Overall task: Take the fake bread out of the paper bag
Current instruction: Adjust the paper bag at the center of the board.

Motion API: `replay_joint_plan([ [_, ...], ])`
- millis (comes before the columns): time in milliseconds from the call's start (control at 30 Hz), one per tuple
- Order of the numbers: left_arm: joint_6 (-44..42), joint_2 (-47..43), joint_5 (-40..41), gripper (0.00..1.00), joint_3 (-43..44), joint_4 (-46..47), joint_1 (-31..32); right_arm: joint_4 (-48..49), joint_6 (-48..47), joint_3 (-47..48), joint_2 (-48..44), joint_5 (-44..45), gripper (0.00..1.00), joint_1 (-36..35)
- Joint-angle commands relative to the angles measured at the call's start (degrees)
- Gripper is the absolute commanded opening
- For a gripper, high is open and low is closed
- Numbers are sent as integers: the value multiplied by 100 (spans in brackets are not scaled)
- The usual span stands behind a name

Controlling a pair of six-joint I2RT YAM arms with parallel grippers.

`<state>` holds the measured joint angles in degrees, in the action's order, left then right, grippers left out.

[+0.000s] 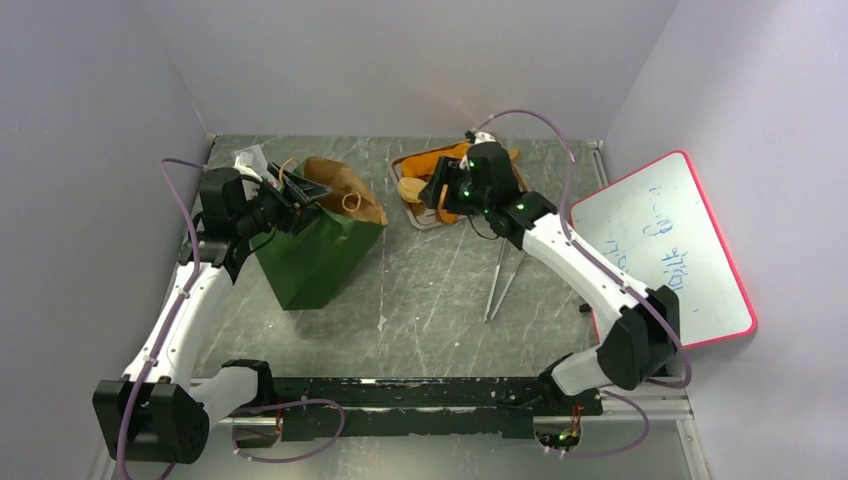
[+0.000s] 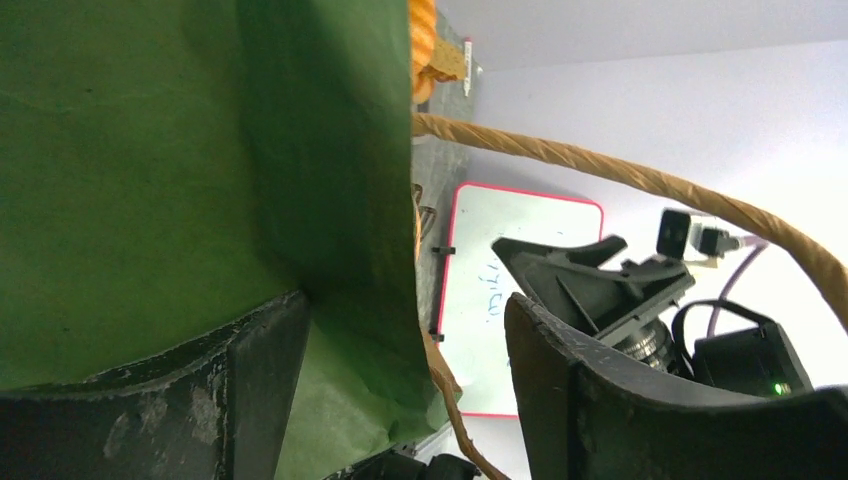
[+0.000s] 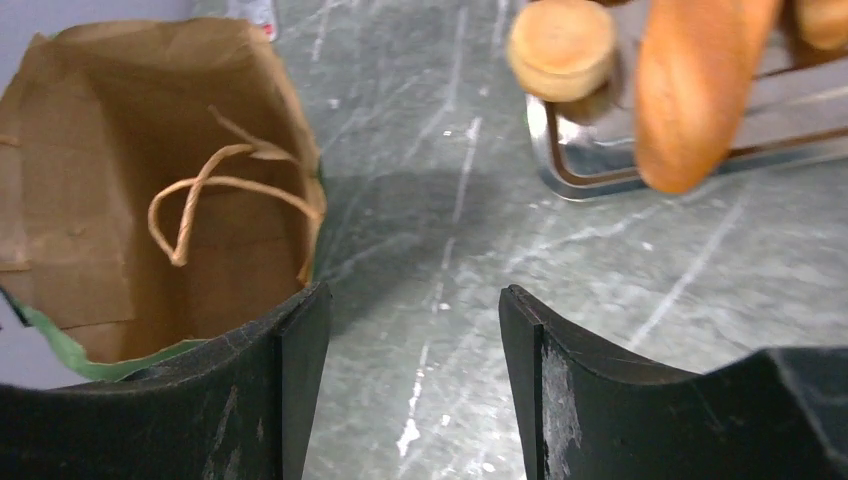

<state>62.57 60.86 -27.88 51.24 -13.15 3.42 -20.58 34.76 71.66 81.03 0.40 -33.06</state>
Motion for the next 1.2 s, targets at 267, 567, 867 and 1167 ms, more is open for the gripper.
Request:
replay_joint_plan([
  [267, -256, 100, -903, 64, 218, 745, -52, 340, 516, 894, 1116, -840, 62, -705],
  [567, -552, 194, -1189, 62, 341, 635, -48, 249, 583, 1077, 963, -526, 62, -753],
  [867, -952, 285, -1611, 61, 543, 428, -52, -51, 533, 1619, 1215, -399, 62, -729],
  [1167, -1346, 318, -2199, 60, 643, 283, -52, -247, 181, 2228, 1490, -259, 63, -619],
])
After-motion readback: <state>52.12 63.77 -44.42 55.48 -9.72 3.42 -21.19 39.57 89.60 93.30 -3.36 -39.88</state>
